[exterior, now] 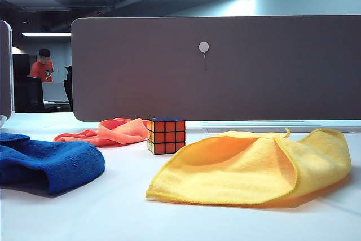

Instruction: Pick up a rag that is the same color as the top surface of the Rubik's Cube and cover the cube with it.

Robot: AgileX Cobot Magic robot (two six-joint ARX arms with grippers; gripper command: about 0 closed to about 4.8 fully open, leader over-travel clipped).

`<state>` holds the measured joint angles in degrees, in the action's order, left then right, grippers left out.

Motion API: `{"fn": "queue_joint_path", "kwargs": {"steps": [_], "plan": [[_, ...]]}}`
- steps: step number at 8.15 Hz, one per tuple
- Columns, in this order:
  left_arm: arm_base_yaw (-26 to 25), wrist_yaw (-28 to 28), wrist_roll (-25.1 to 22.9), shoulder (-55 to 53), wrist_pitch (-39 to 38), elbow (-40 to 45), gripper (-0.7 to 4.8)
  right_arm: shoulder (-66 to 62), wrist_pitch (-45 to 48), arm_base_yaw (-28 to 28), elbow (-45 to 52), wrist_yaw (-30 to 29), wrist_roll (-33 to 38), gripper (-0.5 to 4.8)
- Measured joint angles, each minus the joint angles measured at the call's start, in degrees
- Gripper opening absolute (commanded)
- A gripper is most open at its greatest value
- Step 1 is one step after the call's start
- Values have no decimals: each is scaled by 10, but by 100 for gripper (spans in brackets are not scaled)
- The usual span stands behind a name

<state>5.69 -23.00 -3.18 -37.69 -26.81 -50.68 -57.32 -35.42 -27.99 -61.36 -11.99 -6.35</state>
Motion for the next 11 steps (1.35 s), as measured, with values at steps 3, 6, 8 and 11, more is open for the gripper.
{"fn": "queue_joint_path", "kwargs": {"steps": [3, 6, 8, 11], "plan": [[1, -36, 0, -59, 1, 0, -5, -60, 124, 3, -5, 45, 0, -1], [1, -38, 0, -74, 69, 0, -5, -77, 150, 8, -5, 55, 0, -1], [1, -38, 0, -75, 69, 0, -5, -77, 150, 8, -5, 5, 4, -1], [1, -38, 0, -75, 69, 0, -5, -78, 150, 8, -5, -71, 5, -1]]}}
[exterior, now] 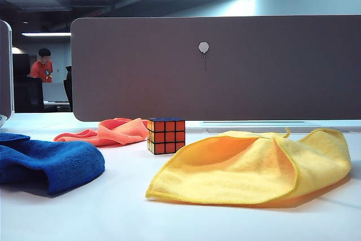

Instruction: Pick up a rag that is the same color as the top surface of the Rubik's Cube and cover the cube with it.

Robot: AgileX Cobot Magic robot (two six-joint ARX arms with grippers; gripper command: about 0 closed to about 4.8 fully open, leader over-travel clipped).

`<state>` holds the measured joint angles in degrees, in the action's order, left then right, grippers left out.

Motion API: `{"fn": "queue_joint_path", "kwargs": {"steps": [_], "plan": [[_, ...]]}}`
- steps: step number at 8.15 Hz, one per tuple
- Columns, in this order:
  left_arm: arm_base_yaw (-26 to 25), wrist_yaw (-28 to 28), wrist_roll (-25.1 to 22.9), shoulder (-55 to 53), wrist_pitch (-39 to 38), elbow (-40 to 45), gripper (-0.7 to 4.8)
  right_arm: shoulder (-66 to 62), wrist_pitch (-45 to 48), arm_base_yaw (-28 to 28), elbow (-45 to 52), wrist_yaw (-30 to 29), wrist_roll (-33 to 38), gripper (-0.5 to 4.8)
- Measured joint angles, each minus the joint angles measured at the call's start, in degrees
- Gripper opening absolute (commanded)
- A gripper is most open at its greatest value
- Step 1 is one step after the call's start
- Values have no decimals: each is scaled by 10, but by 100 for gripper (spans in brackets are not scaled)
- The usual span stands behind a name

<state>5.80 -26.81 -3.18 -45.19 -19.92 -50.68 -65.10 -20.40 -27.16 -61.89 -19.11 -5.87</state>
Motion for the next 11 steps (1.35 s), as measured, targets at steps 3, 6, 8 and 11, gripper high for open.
{"fn": "queue_joint_path", "kwargs": {"steps": [3, 6, 8, 11], "plan": [[0, 0, 0, 0, -6, 0, -5, -1, -1, 0, 0, 37, 0, -1], [0, 4, 0, -25, -75, 14, -5, -1, -12, 0, 0, 37, 0, -1], [2, 51, 28, -42, -106, 57, 14, -1, -12, 0, 0, 37, 0, -1], [2, 140, 80, -66, -127, 75, 230, -1, -12, 0, 0, 37, 0, -1]]}}
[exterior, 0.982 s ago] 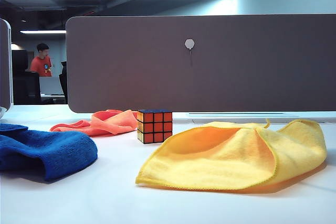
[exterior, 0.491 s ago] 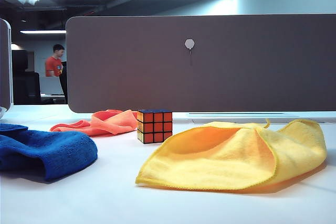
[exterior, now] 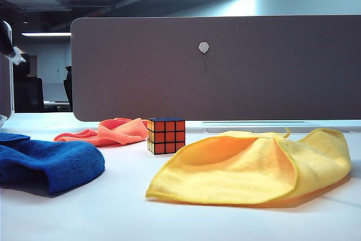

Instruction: Pick up a rag that is the same color as the top surface of the Rubik's Cube and cover the cube with it.

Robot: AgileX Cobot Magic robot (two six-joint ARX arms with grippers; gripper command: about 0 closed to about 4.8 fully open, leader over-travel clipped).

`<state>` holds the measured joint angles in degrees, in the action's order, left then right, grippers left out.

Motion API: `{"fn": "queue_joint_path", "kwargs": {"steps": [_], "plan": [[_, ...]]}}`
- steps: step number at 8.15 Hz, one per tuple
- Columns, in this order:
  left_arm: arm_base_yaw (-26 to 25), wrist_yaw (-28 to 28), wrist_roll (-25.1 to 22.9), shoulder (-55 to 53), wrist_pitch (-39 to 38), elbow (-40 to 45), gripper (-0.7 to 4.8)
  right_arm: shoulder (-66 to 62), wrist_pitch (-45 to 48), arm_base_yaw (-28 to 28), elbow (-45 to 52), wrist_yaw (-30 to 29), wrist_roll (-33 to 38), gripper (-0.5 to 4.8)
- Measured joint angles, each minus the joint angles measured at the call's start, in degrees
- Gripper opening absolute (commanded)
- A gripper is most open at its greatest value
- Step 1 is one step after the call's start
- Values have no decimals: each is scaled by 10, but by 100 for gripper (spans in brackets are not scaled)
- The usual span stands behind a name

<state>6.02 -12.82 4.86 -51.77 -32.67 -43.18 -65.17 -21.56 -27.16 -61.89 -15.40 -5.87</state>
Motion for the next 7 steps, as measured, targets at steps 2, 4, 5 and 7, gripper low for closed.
{"fn": "queue_joint_path", "kwargs": {"steps": [2, 4, 5, 7], "plan": [[0, 0, 30, -52, 1, 0, 244, 0, 0, 0, 0, 0, 0, -1], [0, 0, 50, -111, 1, 0, 247, 0, 0, 0, 0, 0, 0, -1], [0, 0, 51, -151, 8, 0, 247, 0, 0, 0, 0, 0, 0, -1], [0, 25, 52, -191, 50, 0, 247, 0, 0, 0, 0, 0, 0, -1]]}}
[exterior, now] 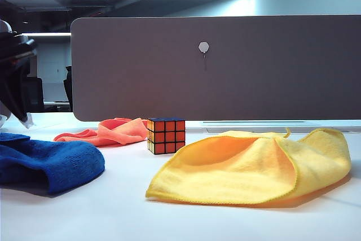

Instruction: Pick up a rag that is the same color as the top surface of the Rubik's Cube and cover the cube with it.

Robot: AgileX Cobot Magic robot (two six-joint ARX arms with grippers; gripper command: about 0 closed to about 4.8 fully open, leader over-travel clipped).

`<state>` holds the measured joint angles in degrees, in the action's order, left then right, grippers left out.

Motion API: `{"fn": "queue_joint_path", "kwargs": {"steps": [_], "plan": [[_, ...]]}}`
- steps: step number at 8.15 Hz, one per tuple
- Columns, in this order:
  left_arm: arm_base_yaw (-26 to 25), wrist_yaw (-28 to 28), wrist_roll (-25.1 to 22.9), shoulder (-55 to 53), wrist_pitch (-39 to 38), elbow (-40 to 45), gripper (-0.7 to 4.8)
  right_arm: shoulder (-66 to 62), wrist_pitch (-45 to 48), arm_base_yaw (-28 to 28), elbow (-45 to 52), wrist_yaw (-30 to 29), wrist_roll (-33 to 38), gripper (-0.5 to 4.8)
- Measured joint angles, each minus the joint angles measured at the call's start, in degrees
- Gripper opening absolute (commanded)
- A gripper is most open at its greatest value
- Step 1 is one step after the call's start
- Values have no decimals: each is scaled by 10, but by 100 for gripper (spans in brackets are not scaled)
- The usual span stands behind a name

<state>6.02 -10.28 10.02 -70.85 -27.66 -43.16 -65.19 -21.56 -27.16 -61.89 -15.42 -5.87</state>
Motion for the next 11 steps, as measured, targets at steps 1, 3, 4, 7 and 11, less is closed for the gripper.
{"fn": "queue_joint_path", "kwargs": {"steps": [1, 3, 4, 7, 11], "plan": [[0, 30, 0, 0, 13, 0, 247, 0, 0, 0, 0, 0, 0, -1], [0, 80, 1, 0, 58, 0, 247, 0, -2, 0, 0, 0, 0, -1], [0, 80, 1, 0, 66, 0, 247, 0, -2, 0, 0, 0, 0, -1], [0, 100, 1, -30, 73, 0, 247, 0, -2, 0, 0, 0, 0, -1], [0, 114, 0, -86, 82, 0, 43, 0, -3, 0, 0, 0, 0, -1]]}}
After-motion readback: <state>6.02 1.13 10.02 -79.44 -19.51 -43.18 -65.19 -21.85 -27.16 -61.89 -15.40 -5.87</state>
